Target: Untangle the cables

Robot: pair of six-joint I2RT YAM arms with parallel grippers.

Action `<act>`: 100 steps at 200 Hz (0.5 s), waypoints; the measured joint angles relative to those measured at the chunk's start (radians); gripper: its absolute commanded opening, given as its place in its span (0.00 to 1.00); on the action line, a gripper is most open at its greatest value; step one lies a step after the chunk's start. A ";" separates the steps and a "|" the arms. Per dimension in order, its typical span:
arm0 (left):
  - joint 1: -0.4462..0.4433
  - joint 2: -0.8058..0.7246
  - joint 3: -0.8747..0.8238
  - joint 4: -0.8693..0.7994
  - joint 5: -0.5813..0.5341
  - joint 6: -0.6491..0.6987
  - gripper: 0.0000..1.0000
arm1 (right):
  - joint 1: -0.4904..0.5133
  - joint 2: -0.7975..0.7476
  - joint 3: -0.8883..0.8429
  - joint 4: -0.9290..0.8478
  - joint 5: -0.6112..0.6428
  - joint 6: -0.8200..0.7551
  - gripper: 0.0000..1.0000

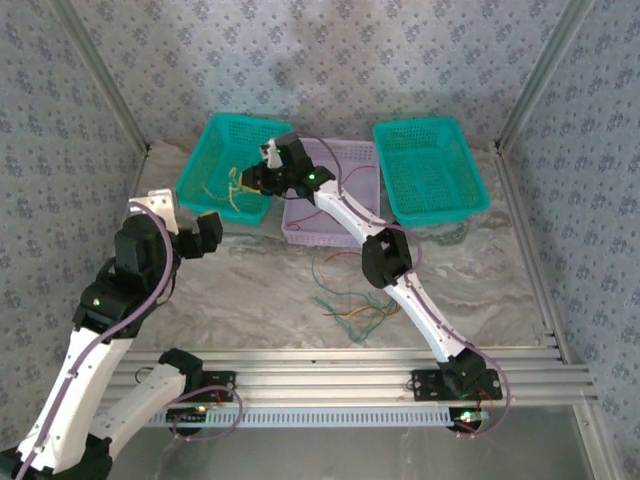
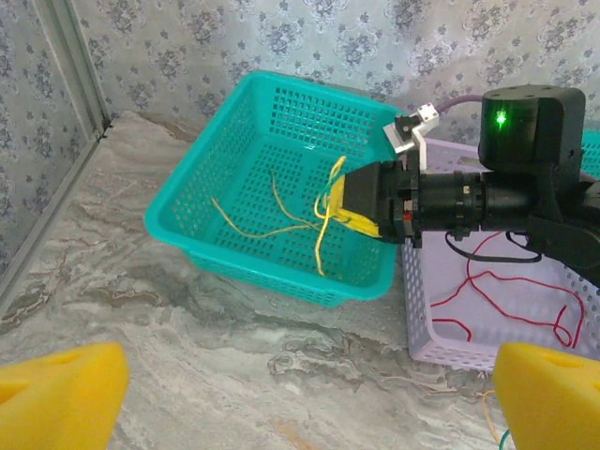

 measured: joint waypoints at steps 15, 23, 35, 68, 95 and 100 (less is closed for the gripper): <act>0.000 -0.001 0.000 0.005 0.000 0.000 1.00 | 0.000 0.000 0.005 0.000 -0.001 -0.005 0.50; 0.000 -0.001 0.000 0.007 0.000 0.000 1.00 | 0.000 0.000 0.011 -0.003 -0.002 -0.008 0.56; 0.000 -0.006 0.000 0.011 0.000 0.000 1.00 | 0.003 0.000 0.021 -0.009 0.000 -0.014 0.63; 0.000 -0.006 0.000 0.013 0.000 0.000 1.00 | 0.016 -0.011 0.028 -0.036 0.015 -0.058 0.72; 0.000 -0.006 0.000 0.013 0.000 0.000 1.00 | 0.024 -0.040 0.028 -0.124 0.052 -0.101 0.77; 0.000 -0.006 0.000 0.013 0.000 0.000 1.00 | 0.024 -0.048 0.028 -0.144 0.065 -0.111 0.78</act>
